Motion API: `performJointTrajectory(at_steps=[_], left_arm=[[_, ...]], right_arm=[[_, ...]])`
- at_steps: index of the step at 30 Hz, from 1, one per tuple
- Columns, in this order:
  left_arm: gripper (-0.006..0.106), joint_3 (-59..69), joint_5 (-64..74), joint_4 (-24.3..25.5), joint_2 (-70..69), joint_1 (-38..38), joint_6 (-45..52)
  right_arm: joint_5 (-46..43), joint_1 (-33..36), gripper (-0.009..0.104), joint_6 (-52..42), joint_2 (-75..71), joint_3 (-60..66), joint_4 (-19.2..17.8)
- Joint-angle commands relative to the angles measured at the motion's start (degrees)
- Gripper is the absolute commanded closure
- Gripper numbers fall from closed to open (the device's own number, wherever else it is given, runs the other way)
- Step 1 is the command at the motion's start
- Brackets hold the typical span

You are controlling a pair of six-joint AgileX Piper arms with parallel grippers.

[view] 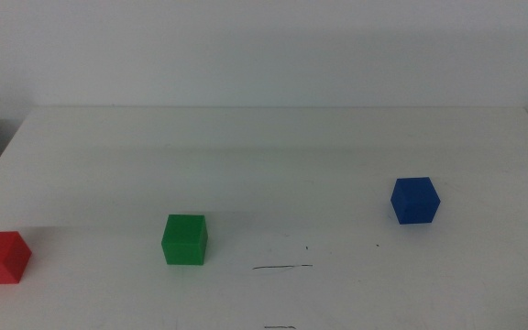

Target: Stack red cubes first, then green, then blue cubes in a specific spot.

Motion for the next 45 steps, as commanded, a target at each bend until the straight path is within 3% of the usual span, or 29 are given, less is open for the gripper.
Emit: performJointTrajectory(at_steps=[1,9,24,31,40,45], left_arm=[[0.007,-5.92,2.83,0.45,3.87,-0.19,-0.25],[0.007,-16.56,5.85,-0.69,15.84,-0.19,3.76],[0.007,-18.94,5.8,-0.73,31.49,0.86,4.78],[0.007,-18.94,5.67,-11.05,40.36,12.98,17.04],[0.007,-18.94,-2.47,-6.65,48.04,15.81,20.56],[0.007,-18.94,-5.71,-6.65,51.56,15.81,20.56]], right_arm=[[-3.34,-0.45,0.021,-0.57,-0.84,-0.28,-0.86],[-3.34,-0.45,0.021,-0.57,-0.84,-0.28,-0.86],[-3.34,-0.45,0.021,-0.57,-0.84,-0.28,-0.86],[-3.34,-0.45,0.021,-0.57,-0.84,-0.28,-0.86],[-3.34,-0.45,0.021,-0.57,-0.84,-0.28,-0.86],[-3.34,-0.45,0.021,-0.57,-0.84,-0.28,-0.86]])
